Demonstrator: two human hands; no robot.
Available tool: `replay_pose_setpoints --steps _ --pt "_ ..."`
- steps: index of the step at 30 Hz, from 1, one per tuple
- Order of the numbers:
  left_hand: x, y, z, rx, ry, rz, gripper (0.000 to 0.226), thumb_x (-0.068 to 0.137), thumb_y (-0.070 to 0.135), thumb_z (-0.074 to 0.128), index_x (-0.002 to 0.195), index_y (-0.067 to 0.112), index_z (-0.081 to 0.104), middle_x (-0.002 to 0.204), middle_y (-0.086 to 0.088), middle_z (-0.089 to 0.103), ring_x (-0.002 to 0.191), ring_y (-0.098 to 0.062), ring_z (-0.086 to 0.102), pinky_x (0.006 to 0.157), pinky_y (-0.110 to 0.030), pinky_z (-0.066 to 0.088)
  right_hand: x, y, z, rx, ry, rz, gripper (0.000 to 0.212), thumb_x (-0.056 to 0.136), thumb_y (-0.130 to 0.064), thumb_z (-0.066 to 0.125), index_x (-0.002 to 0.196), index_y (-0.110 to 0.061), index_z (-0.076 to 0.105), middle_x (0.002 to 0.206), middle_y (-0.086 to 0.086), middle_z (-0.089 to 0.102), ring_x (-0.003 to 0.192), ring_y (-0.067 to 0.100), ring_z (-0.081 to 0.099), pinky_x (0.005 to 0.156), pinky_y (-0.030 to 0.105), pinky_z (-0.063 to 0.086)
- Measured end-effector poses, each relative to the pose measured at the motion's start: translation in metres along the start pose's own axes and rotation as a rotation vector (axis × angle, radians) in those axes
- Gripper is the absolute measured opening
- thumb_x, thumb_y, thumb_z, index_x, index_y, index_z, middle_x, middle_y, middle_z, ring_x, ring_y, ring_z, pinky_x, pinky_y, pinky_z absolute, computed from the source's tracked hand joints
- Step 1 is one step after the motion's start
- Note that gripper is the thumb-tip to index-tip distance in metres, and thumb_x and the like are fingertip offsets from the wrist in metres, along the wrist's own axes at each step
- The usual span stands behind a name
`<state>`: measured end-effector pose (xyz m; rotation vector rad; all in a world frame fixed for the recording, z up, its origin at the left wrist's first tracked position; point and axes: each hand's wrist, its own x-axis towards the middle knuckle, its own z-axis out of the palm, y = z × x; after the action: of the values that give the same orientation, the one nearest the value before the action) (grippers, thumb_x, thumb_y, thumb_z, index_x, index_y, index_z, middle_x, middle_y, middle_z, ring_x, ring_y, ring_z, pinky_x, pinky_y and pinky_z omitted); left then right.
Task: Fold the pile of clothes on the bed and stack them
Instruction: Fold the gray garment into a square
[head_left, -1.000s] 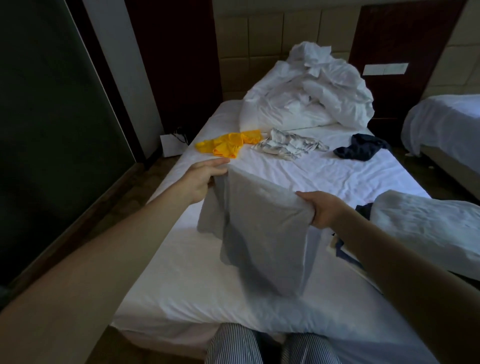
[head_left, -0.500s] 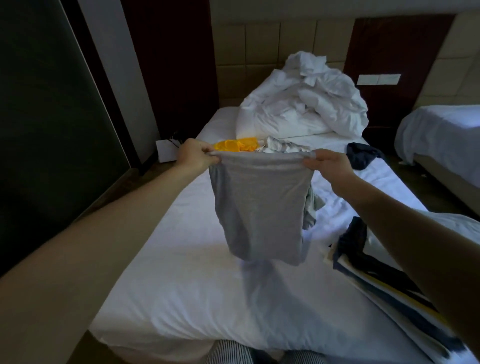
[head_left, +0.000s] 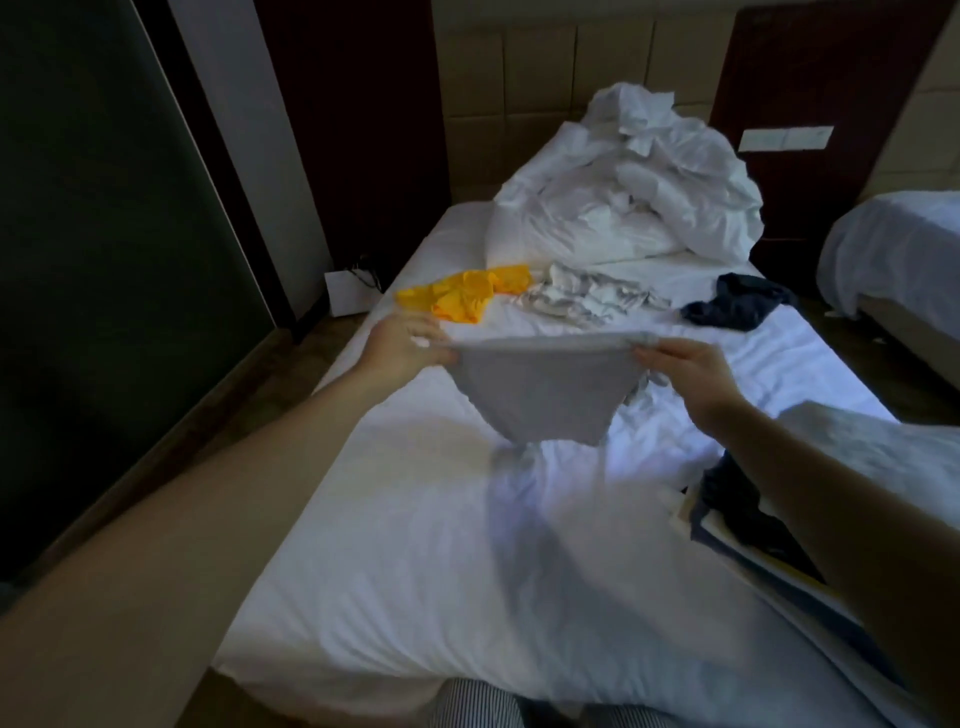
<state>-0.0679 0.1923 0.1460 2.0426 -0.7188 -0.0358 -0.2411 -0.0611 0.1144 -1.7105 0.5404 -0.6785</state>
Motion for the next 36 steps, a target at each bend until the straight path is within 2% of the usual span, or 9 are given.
replay_pose_setpoints --steps 6,9,12,16,22,26,31,34,36 --pt "-0.092 -0.085 0.021 0.270 -0.845 -0.265 0.024 0.072 0.014 0.081 0.091 0.001 0.074 0.077 0.001 0.065 0.074 -0.007 0.057 0.073 -0.020 0.044 -0.086 0.101 -0.010 -0.235 -0.430 0.358 0.039 0.089 -0.022 0.059 0.052 -0.014 0.068 0.040 -0.005 0.057 0.037 0.000 0.053 0.043 0.012 0.040" --pt "-0.123 -0.103 0.034 0.332 -1.069 -0.311 0.011 0.075 0.014 0.078 0.076 0.023 0.071 0.068 0.014 0.065 0.067 0.003 0.057 0.071 -0.014 0.044 -0.116 0.123 -0.013 -0.363 -0.745 0.563 0.034 0.082 -0.001 0.066 0.058 -0.023 0.074 0.050 -0.009 0.064 0.051 -0.002 0.058 0.056 0.014 0.044" --pt "-0.129 -0.109 0.042 0.320 -1.047 -0.351 0.010 0.078 0.016 0.076 0.083 0.022 0.070 0.072 0.014 0.064 0.070 0.001 0.056 0.068 -0.012 0.044 -0.127 0.118 -0.016 -0.400 -0.792 0.639 0.019 0.083 -0.001 0.065 0.073 -0.015 0.074 0.053 -0.007 0.066 0.050 -0.001 0.060 0.057 0.015 0.048" --pt "-0.103 -0.106 0.043 0.166 -0.706 -0.353 0.011 0.085 0.011 0.069 0.094 0.005 0.069 0.074 0.000 0.061 0.063 -0.005 0.054 0.054 -0.010 0.043 -0.095 0.115 -0.002 -0.110 -0.417 0.779 0.034 0.090 0.001 0.052 0.058 -0.007 0.064 0.047 0.004 0.060 0.037 0.011 0.057 0.041 0.019 0.047" --pt "-0.030 -0.109 0.078 0.126 -0.183 -0.366 0.007 0.085 0.010 0.063 0.078 0.010 0.064 0.077 -0.006 0.060 0.080 -0.026 0.059 0.065 -0.025 0.042 -0.030 0.121 0.039 -0.178 -0.053 0.470 0.021 0.086 -0.008 0.064 0.066 -0.003 0.060 0.069 0.020 0.055 0.060 0.021 0.046 0.057 0.027 0.036" --pt "-0.015 -0.114 0.124 0.368 0.002 -0.378 0.044 0.091 0.016 0.053 0.134 0.012 0.045 0.133 -0.012 0.052 0.119 -0.033 0.050 0.094 -0.035 0.041 -0.002 0.136 0.066 -0.446 0.042 0.376 0.041 0.095 -0.021 0.047 0.132 -0.002 0.047 0.135 0.019 0.047 0.115 0.031 0.052 0.094 0.035 0.041" --pt "-0.063 -0.148 0.202 0.677 -0.509 0.078 0.062 0.089 0.040 0.036 0.148 0.019 0.031 0.156 -0.008 0.025 0.141 -0.038 0.026 0.112 -0.052 0.020 -0.049 0.198 0.109 -1.048 -0.323 -0.263 0.052 0.080 -0.042 0.040 0.117 -0.014 0.063 0.120 0.010 0.065 0.106 0.037 0.063 0.097 0.046 0.030" --pt "-0.078 -0.177 0.231 0.867 -0.593 0.000 0.055 0.087 0.055 0.029 0.137 0.040 0.045 0.148 0.001 0.042 0.130 -0.046 0.040 0.100 -0.071 0.027 -0.064 0.242 0.109 -1.211 -0.492 -0.136 0.053 0.078 -0.051 0.040 0.114 -0.025 0.068 0.122 0.002 0.065 0.110 0.035 0.062 0.094 0.055 0.040" --pt "-0.073 -0.186 0.237 0.815 -0.603 -0.045 0.064 0.083 0.062 0.011 0.145 0.048 0.022 0.159 0.005 0.016 0.141 -0.048 0.014 0.105 -0.068 -0.001 -0.061 0.253 0.109 -1.239 -0.483 -0.107 0.056 0.077 -0.051 0.039 0.121 -0.027 0.064 0.128 0.002 0.061 0.114 0.034 0.059 0.087 0.060 0.045"
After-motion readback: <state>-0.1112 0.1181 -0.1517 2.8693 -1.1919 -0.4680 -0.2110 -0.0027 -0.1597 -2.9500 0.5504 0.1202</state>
